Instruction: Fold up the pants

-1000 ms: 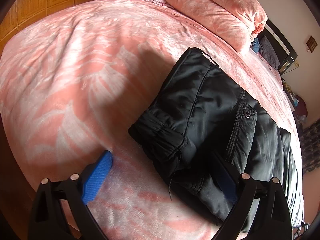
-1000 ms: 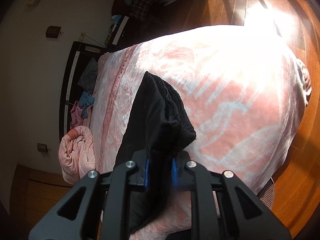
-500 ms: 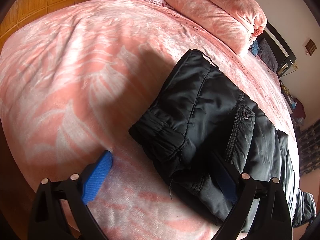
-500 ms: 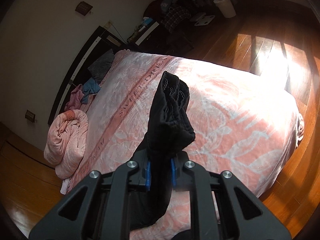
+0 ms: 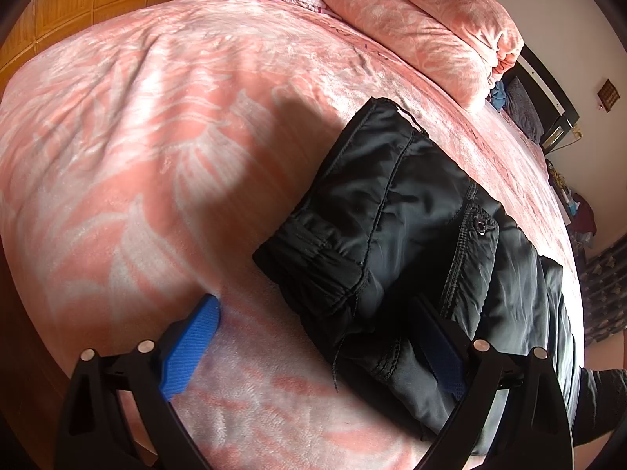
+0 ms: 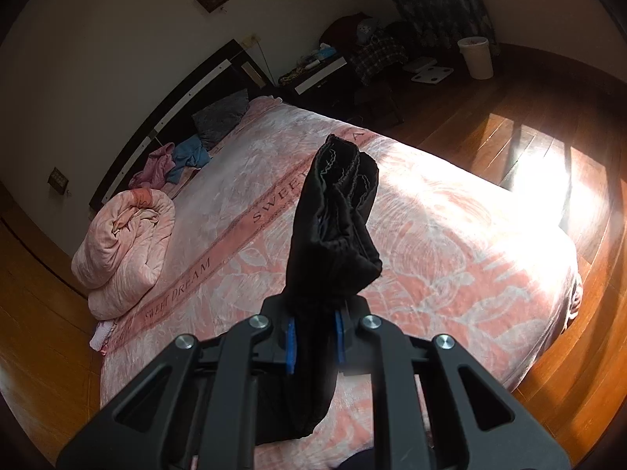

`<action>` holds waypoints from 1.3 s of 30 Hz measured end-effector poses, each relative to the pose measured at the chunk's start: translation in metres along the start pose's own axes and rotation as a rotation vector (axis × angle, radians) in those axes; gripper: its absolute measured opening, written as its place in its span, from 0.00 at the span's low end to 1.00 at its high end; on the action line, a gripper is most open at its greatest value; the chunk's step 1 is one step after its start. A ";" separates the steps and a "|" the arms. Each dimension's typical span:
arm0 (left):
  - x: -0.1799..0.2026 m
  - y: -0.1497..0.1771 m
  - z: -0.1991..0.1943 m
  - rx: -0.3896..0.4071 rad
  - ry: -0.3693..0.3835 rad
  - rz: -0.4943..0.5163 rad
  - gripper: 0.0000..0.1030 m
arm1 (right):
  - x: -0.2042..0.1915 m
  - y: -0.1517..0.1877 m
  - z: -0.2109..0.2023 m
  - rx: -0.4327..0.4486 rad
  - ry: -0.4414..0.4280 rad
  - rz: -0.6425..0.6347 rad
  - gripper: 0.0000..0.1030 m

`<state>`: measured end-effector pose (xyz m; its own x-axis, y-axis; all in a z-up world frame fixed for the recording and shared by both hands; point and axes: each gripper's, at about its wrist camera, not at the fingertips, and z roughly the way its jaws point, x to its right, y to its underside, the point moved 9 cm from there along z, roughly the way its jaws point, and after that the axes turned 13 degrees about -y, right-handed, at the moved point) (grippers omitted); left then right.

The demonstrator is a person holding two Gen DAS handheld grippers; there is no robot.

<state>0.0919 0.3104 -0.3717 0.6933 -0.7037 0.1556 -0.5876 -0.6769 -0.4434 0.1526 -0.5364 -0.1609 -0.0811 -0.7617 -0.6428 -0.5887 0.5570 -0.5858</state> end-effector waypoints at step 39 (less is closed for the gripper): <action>0.009 -0.001 0.007 -0.025 -0.059 0.016 0.96 | -0.076 0.006 0.000 0.037 -0.021 -0.277 0.13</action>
<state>0.1019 0.3064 -0.3762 0.7068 -0.7009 0.0957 -0.6087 -0.6715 -0.4226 0.1551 -0.4757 -0.1153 0.0957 -0.8799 -0.4654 -0.5565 0.3403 -0.7580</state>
